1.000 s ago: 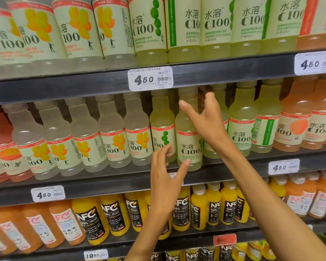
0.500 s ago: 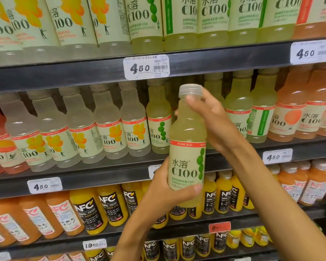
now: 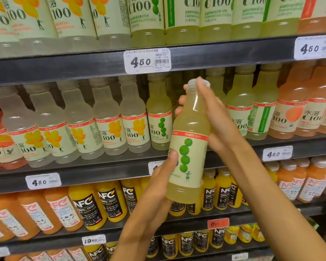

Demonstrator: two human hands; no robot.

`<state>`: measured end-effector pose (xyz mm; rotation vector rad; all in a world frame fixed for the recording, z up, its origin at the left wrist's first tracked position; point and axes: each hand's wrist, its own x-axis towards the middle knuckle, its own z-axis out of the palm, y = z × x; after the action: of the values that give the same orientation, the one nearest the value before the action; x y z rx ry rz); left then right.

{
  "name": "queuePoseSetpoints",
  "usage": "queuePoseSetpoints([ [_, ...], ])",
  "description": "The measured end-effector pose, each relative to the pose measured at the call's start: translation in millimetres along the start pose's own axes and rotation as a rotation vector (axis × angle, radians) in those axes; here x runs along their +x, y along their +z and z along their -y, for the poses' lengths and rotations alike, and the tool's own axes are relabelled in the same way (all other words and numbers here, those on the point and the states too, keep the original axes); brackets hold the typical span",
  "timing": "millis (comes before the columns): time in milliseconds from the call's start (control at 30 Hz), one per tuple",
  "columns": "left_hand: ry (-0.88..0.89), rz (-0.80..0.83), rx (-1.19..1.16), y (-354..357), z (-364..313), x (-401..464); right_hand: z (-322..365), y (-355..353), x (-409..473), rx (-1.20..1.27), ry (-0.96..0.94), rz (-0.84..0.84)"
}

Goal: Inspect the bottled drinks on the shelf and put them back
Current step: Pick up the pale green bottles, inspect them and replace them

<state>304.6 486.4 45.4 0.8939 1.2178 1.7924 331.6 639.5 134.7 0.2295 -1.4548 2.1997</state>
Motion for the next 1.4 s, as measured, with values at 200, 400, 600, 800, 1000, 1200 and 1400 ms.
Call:
queuePoseSetpoints([
  [200, -0.165, 0.331, -0.488, 5, 1, -2, 8, 5, 0, 0.306, 0.127, 0.1],
  [400, 0.004, 0.025, -0.051, -12, 9, -2, 12, 10, -2, 0.004, 0.038, -0.058],
  [600, 0.109, -0.022, 0.072, -6, 2, -2, 16, 16, -5, -0.173, -0.016, -0.204],
  [800, -0.091, 0.296, -0.436, -1, 3, -9, 14, 24, -9, 0.096, 0.075, 0.065],
  [1000, 0.008, 0.03, -0.082, -17, -2, -10, 16, 27, -10, -0.02, -0.009, -0.104],
  [1200, 0.02, -0.024, -0.041, -7, 0, -11, 19, 28, -10, -0.207, 0.02, -0.293],
  [1400, -0.093, 0.258, -0.489, 4, 9, -14, 14, 30, -8, 0.063, 0.156, 0.003],
])
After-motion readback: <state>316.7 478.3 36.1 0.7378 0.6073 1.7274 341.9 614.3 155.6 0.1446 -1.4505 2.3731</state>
